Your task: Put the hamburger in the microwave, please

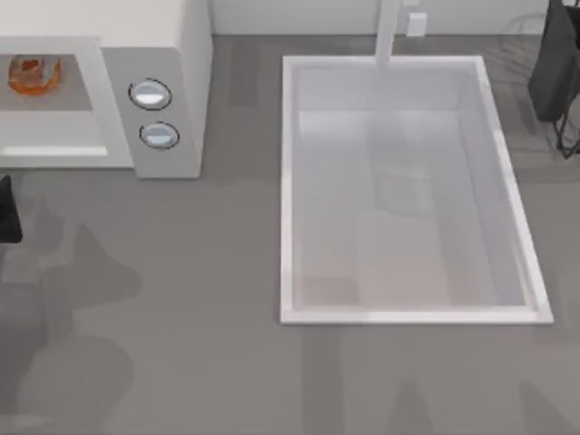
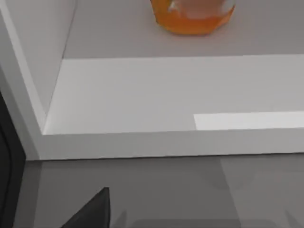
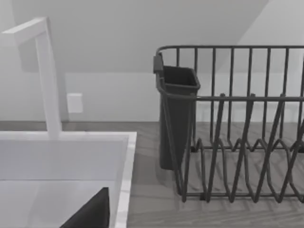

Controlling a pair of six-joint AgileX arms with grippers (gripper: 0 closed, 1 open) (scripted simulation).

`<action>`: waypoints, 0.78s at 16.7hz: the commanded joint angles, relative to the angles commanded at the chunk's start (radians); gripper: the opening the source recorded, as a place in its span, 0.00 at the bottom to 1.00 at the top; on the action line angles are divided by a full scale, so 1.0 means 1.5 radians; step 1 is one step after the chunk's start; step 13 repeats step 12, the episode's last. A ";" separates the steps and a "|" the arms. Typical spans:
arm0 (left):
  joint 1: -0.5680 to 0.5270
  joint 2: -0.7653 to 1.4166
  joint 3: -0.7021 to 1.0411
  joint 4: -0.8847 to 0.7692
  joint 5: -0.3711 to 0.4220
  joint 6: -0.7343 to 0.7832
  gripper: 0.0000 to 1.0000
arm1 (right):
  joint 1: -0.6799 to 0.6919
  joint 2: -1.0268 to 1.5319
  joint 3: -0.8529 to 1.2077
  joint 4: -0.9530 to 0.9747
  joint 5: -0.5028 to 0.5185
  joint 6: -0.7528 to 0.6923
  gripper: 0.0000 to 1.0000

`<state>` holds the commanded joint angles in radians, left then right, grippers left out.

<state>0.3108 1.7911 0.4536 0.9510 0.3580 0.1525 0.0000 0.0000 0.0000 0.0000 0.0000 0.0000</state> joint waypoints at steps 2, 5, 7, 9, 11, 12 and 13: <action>0.000 -0.047 0.016 -0.066 -0.001 0.000 1.00 | 0.000 0.000 0.000 0.000 0.000 0.000 1.00; 0.001 -0.130 0.044 -0.198 -0.004 0.000 1.00 | 0.000 0.000 0.000 0.000 0.000 0.000 1.00; 0.001 -0.184 0.062 -0.275 -0.004 -0.001 1.00 | 0.000 0.000 0.000 0.000 0.000 0.000 1.00; 0.001 -0.228 0.078 -0.324 -0.005 -0.001 1.00 | 0.000 0.000 0.000 0.000 0.000 0.000 1.00; 0.001 -0.248 0.086 -0.344 -0.005 -0.001 1.00 | 0.000 0.000 0.000 0.000 0.000 0.000 1.00; 0.001 -0.249 0.086 -0.345 -0.005 -0.001 1.00 | 0.000 0.000 0.000 0.000 0.000 0.000 1.00; 0.001 -0.249 0.086 -0.345 -0.005 -0.001 1.00 | 0.000 0.000 0.000 0.000 0.000 0.000 1.00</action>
